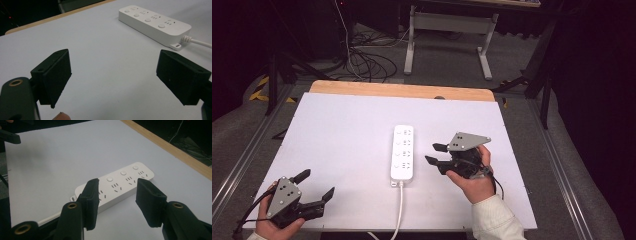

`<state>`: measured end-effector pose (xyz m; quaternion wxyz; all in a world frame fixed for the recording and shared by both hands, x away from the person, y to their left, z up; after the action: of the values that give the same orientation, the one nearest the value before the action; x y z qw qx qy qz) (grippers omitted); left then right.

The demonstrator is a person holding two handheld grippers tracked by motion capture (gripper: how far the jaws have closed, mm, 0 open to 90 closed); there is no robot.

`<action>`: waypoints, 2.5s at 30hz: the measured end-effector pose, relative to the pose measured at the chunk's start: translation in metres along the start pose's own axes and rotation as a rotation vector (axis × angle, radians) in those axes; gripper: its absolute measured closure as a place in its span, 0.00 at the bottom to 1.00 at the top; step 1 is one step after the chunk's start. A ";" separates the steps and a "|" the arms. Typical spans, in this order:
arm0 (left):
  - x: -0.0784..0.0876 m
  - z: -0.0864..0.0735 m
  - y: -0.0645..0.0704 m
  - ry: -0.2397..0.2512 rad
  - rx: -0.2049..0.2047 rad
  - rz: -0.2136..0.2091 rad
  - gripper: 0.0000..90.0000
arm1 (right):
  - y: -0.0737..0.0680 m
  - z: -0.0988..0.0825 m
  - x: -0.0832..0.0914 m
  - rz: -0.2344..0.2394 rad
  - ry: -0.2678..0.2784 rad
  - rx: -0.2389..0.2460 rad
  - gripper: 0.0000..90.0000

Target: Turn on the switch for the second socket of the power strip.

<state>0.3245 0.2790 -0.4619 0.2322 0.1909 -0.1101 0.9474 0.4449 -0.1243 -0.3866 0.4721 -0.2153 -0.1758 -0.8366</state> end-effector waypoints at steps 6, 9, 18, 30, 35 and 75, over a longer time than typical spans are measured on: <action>0.002 -0.001 0.000 0.001 0.002 0.006 0.15 | 0.001 0.009 -0.014 -0.008 -0.023 -0.001 0.62; 0.002 -0.001 0.000 -0.001 0.001 0.005 0.15 | 0.000 0.014 -0.021 0.002 -0.023 0.002 0.63; 0.001 -0.001 0.000 -0.002 0.000 0.000 0.15 | 0.001 0.023 -0.036 0.012 -0.034 0.006 0.63; 0.000 -0.001 -0.001 -0.002 0.003 0.000 0.15 | 0.001 0.032 -0.058 0.041 -0.049 0.005 0.66; 0.000 -0.001 -0.001 -0.002 0.009 -0.001 0.15 | 0.001 0.033 -0.071 0.052 -0.066 0.007 0.68; -0.002 -0.001 -0.001 -0.005 0.005 -0.005 0.15 | 0.006 0.012 -0.138 0.097 -0.184 0.018 1.00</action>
<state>0.3260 0.2793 -0.4632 0.2340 0.1941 -0.1078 0.9465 0.5160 -0.0226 -0.4490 0.4957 -0.2951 -0.2155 -0.7879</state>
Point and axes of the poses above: each handheld gripper's, and its own axes: x roughly backward along the jaws, z roughly out of its top, y roughly to its right, the point moved 2 cm from there along -x, roughly forward along the jaws
